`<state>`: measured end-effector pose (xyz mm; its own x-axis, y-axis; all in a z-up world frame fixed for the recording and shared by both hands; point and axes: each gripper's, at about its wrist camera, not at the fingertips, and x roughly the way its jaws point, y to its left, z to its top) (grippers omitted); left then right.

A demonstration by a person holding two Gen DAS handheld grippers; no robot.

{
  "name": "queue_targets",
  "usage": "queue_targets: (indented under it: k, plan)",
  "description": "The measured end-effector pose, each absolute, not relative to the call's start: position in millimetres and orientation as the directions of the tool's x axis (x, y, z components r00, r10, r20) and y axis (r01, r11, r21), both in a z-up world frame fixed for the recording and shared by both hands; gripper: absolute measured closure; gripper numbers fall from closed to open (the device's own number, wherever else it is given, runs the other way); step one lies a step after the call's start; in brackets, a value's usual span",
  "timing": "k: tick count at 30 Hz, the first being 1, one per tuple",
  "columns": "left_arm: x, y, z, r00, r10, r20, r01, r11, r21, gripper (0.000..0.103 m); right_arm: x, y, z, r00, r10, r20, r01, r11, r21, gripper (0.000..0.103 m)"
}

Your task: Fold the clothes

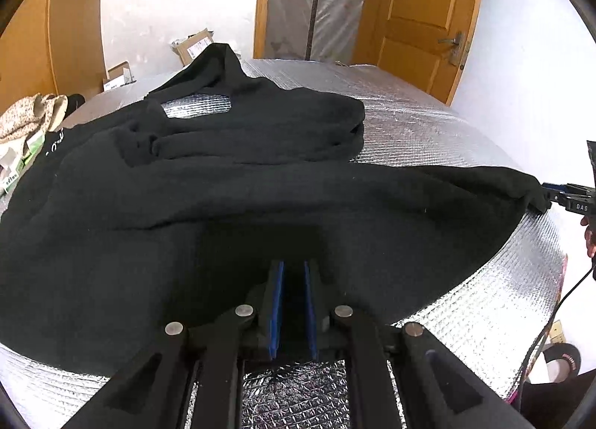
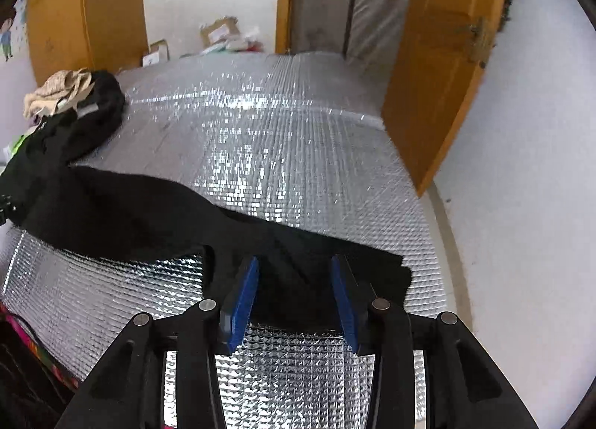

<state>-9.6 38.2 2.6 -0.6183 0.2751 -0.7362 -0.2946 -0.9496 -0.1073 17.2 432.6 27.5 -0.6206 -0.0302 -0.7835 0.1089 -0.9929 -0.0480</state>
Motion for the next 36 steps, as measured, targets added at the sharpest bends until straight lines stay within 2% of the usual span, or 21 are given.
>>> queue_targets:
  k: [3, 8, 12, 17, 21, 27, 28, 29, 30, 33, 35, 36]
  plan:
    - [-10, 40, 2, -0.621, 0.268, -0.737, -0.293, -0.951, -0.099, 0.092, 18, 436, 15, -0.529, -0.091, -0.844, 0.158, -0.987, 0.007, 0.061]
    - [-9, 41, 4, -0.617, 0.256, -0.744, -0.291, -0.953, -0.087, 0.092, 36, 445, 17, -0.507, -0.117, -0.854, 0.165, -0.986, 0.037, 0.061]
    - [-4, 56, 12, -0.597, 0.333, -0.73, -0.365, -0.923, -0.122, 0.092, 48, 470, 30, -0.595, -0.051, -0.802, 0.018, -0.999, 0.05, 0.061]
    - [7, 93, 15, -0.554, 0.411, -0.724, -0.496, -0.862, -0.11, 0.092, 47, 505, 34, -0.669, 0.0, -0.744, -0.171, -0.973, 0.154, 0.061]
    - [12, 124, 13, -0.502, 0.466, -0.729, -0.587, -0.802, -0.108, 0.089, 33, 520, 23, -0.67, -0.071, -0.739, -0.188, -0.947, 0.262, 0.061]
    - [21, 166, 8, -0.432, 0.514, -0.741, -0.697, -0.711, -0.087, 0.087, 15, 526, 4, -0.624, -0.13, -0.771, -0.208, -0.923, 0.325, 0.061]
    - [22, 170, 6, -0.434, 0.504, -0.747, -0.704, -0.707, -0.068, 0.086, 13, 528, 4, -0.625, -0.131, -0.769, -0.217, -0.918, 0.332, 0.064]
    - [22, 170, 6, -0.438, 0.498, -0.748, -0.706, -0.706, -0.058, 0.085, 11, 530, 4, -0.626, -0.131, -0.768, -0.225, -0.913, 0.34, 0.081]
    - [22, 169, 6, -0.441, 0.493, -0.75, -0.707, -0.706, -0.048, 0.085, 10, 530, 5, -0.628, -0.131, -0.767, -0.226, -0.912, 0.341, 0.09]
    - [25, 166, 6, -0.436, 0.494, -0.752, -0.709, -0.703, -0.051, 0.086, 10, 526, 8, -0.632, -0.126, -0.765, -0.205, -0.924, 0.322, 0.094]
    - [26, 166, 6, -0.42, 0.498, -0.759, -0.722, -0.69, -0.054, 0.102, 9, 528, 10, -0.641, -0.113, -0.759, -0.21, -0.925, 0.316, 0.094]
    - [28, 165, 6, -0.408, 0.503, -0.762, -0.731, -0.68, -0.058, 0.102, 9, 530, 11, -0.649, -0.106, -0.753, -0.217, -0.923, 0.317, 0.094]
